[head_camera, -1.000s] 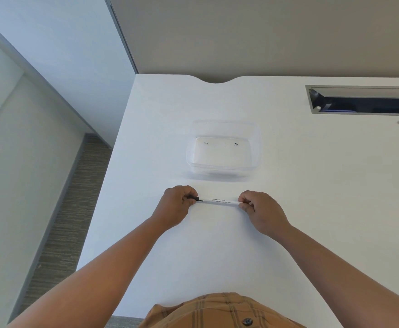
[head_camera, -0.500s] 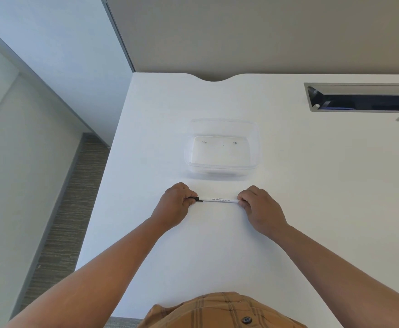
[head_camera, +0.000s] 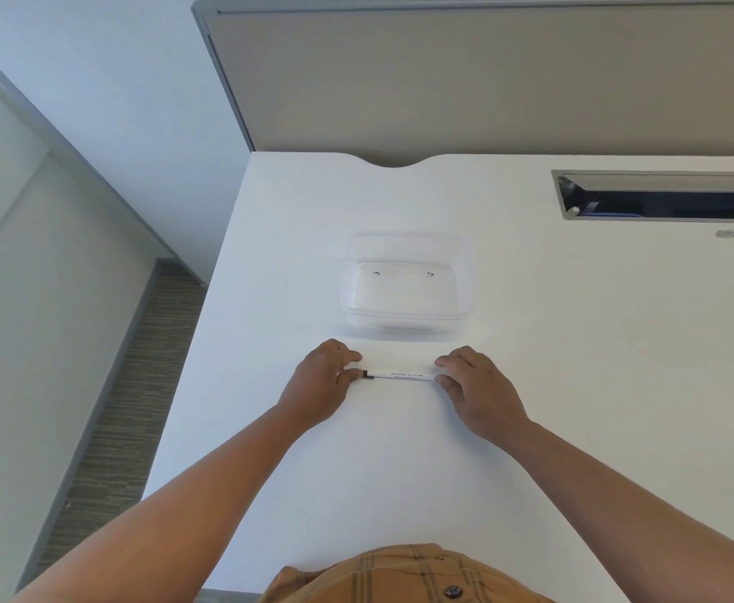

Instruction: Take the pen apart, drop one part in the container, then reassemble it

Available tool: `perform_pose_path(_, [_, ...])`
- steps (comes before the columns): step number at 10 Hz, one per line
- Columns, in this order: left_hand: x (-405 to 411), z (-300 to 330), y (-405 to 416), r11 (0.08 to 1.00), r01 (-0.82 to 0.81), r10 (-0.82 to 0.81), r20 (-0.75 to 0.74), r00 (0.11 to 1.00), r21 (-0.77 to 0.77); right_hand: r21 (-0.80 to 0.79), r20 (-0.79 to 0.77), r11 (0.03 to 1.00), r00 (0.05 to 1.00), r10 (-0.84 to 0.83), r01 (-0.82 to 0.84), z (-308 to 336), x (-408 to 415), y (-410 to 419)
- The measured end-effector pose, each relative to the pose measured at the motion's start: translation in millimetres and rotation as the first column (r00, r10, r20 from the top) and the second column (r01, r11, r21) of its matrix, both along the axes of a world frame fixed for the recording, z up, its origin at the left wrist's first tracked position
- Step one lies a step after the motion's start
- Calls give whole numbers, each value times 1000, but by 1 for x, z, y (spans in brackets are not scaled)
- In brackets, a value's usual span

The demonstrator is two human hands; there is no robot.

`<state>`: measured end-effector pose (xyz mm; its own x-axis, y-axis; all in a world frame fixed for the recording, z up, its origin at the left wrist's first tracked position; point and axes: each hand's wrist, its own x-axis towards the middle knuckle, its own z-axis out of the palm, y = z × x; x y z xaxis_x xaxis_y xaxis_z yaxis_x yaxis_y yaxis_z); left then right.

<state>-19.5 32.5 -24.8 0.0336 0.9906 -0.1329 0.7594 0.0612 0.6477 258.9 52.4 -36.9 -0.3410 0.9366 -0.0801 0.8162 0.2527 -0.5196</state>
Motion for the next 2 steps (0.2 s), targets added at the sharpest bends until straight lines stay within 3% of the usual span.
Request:
perform_pose_path(1, [2,13,1,992,13,-7,-48,999,128,142,-20,990,1000,-8,11,9,-2,1])
perform_pose_path(2, [7,35,10,919,100,-39,-164,986,381,363,-70,932,997,17,10,31,-11,8])
